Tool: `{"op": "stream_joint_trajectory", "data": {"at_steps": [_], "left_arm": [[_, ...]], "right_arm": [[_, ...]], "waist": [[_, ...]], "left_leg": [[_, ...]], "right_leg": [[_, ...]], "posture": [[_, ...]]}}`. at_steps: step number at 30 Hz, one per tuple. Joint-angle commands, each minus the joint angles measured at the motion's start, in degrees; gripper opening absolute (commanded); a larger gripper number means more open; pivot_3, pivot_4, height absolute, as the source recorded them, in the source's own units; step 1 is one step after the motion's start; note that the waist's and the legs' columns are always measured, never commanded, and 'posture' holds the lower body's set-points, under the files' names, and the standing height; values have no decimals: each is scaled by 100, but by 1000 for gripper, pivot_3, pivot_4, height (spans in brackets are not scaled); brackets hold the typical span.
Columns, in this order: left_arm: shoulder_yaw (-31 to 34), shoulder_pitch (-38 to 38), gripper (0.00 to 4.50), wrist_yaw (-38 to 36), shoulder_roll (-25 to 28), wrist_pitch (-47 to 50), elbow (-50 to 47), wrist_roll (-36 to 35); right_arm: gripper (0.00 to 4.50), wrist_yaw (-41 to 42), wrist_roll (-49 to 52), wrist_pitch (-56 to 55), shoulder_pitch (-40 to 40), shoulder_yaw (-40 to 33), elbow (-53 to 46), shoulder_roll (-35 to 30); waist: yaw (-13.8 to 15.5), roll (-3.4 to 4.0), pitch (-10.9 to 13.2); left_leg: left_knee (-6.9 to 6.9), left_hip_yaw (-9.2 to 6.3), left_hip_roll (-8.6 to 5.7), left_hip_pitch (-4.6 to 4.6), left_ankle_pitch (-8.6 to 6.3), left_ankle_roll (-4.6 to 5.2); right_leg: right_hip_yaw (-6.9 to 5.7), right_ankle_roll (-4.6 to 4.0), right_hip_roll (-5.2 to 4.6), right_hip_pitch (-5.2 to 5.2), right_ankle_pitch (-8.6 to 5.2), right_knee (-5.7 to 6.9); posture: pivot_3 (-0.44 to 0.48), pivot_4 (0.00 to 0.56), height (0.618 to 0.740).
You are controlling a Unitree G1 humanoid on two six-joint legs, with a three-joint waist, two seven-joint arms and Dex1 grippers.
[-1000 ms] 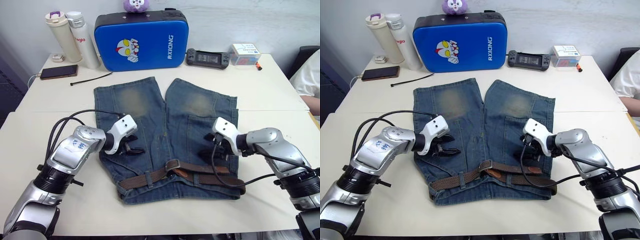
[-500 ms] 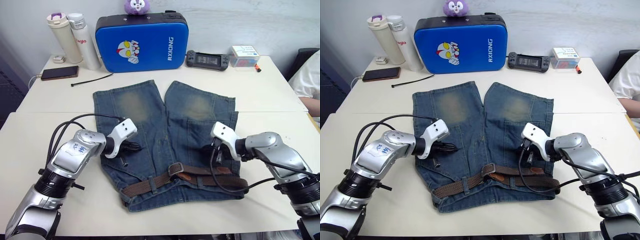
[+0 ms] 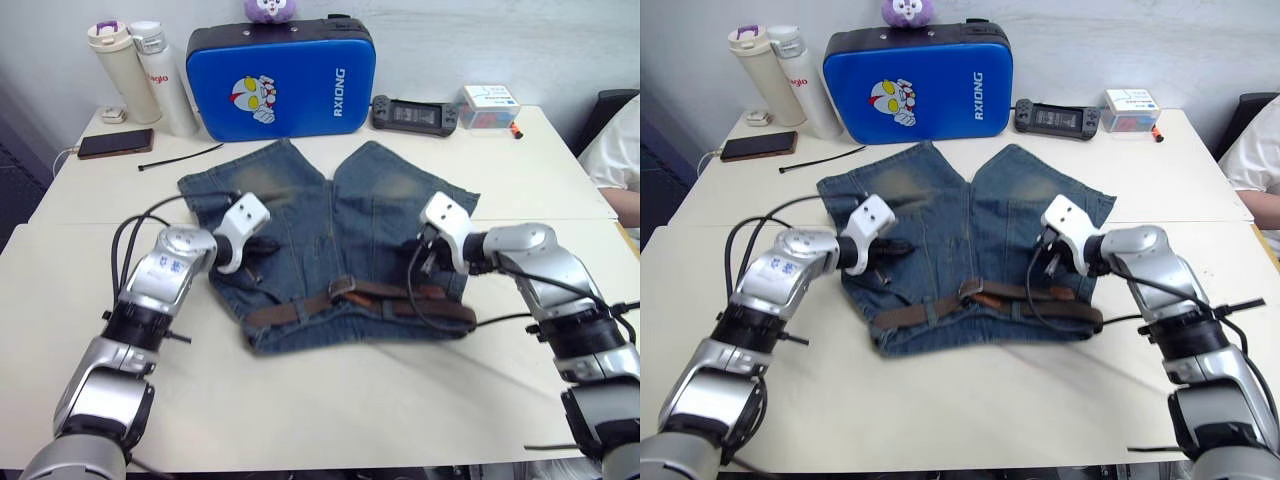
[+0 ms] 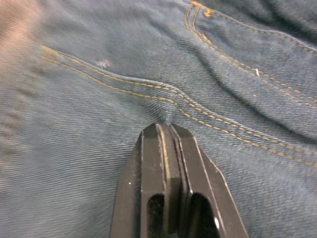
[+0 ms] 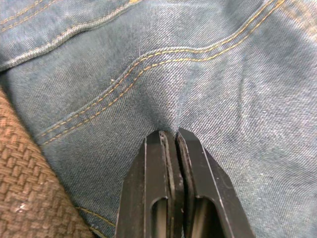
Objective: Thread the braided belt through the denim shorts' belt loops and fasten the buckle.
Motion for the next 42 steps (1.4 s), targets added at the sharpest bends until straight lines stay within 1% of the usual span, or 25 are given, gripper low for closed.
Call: {"op": "stream_joint_trajectory", "data": {"at_steps": [1,3,4,6,8,9,10,13,14,15,20,23,24,27,30,31,35,39,42], "left_arm": [[48,-423,0,104,-119,-964,961,402],[-42,-586,0,73,-143,-1366,1372,633],[-63,-642,348,14,-146,-1440,1505,695],[5,-715,1009,-64,-183,-1559,1713,696],[129,-718,1854,-256,-202,-1487,1730,561],[170,-663,2263,-406,-169,-1410,1623,496],[200,-627,2782,-514,-146,-1363,1557,462],[445,-401,4060,-1020,59,-930,883,122],[547,-324,4421,-1182,140,-740,630,-30],[636,-245,4480,-1320,217,-562,385,-167],[960,394,4480,-2090,756,597,-1263,-1028],[1059,680,4500,-2257,1007,1144,-1897,-1362],[1069,757,4500,-2278,1064,1242,-2039,-1423],[1049,940,4500,-2282,1195,1455,-2327,-1532],[946,1030,4500,-2311,1272,1528,-2498,-1544],[905,1046,4500,-2315,1287,1534,-2542,-1537],[513,1060,4500,-2364,1363,1260,-2692,-1278],[113,1188,4500,-2386,1480,914,-2857,-938],[-23,1285,4500,-2351,1557,740,-2937,-743]], "right_arm": [[61,-175,-297,-587,-329,-32,671,217],[61,-116,-309,-673,-383,-40,855,332],[368,-91,-266,-663,-375,-94,875,383],[1062,-26,-221,-645,-363,-159,881,433],[2003,22,-154,-571,-326,-250,791,432],[2428,72,-83,-537,-297,-335,672,387],[2972,107,-37,-514,-283,-393,594,358],[4374,418,266,-291,-192,-666,-12,119],[4500,555,387,-181,-127,-715,-292,19],[4500,660,494,-50,-52,-754,-550,-65],[4500,1195,1027,690,573,-726,-1811,-544],[3793,1224,1265,1027,864,-764,-2130,-585],[3213,1226,1260,1034,957,-730,-2158,-590],[1856,1069,1234,1066,1088,-672,-2110,-463],[234,920,1114,1042,1118,-547,-1953,-340],[110,884,1050,1003,1127,-487,-1886,-311],[110,750,736,745,1166,-143,-1430,-161],[110,742,709,705,1223,-73,-1379,-102],[110,700,715,726,1291,-69,-1432,-97]], "waist": [[-5,0,0],[-13,0,0],[-16,0,0],[-21,0,0],[-39,1,1],[-46,0,1],[-55,1,1],[-77,3,3],[-81,3,3],[-81,4,4],[-117,3,4],[-117,3,4],[-114,3,4],[-108,3,4],[-111,3,4],[-111,3,4],[-107,3,4],[-113,3,4],[-113,3,4]], "left_leg": [[0,1,0,-2,0,0],[1,4,-2,-23,1,2],[10,4,-2,-60,4,6],[16,5,-8,-80,7,12],[15,4,-11,-83,9,16],[15,4,-12,-83,10,17],[15,4,-14,-83,10,18],[17,3,-14,-84,11,19],[17,0,-14,-84,11,19],[16,-2,-13,-86,11,19],[14,-14,-10,-81,10,19],[13,-13,-10,-79,10,19],[14,-13,-10,-79,11,19],[19,-13,-11,-76,11,19],[19,-13,-10,-77,11,19],[19,-13,-10,-76,11,19],[17,-12,-13,-76,11,19],[16,-10,-12,-75,11,19],[15,-10,-11,-74,11,19]], "right_leg": [[-2,1,1,-1,0,0],[-14,4,4,-25,2,2],[-21,6,5,-62,3,11],[-50,7,9,-81,4,21],[-59,8,8,-81,4,20],[-60,10,6,-81,5,21],[-61,11,5,-80,6,21],[-61,11,4,-80,6,22],[-60,11,3,-79,6,21],[-59,11,3,-79,6,20],[-25,11,-2,-69,6,16],[-16,11,-6,-65,6,11],[-13,11,-8,-65,6,12],[-9,12,-10,-62,6,15],[-7,12,-10,-62,7,14],[-7,12,-9,-62,7,14],[-8,12,-8,-62,7,13],[-6,12,-6,-63,7,13],[-5,12,-7,-63,7,14]], "posture": [[0,150,725],[0,150,725],[0,150,725],[0,150,725],[0,150,725],[0,150,725],[0,150,725],[0,150,725],[0,150,725],[0,150,725],[0,150,725],[0,150,725],[0,150,725],[0,150,725],[0,150,725],[0,150,725],[0,150,725],[0,150,725],[0,150,725]]}}
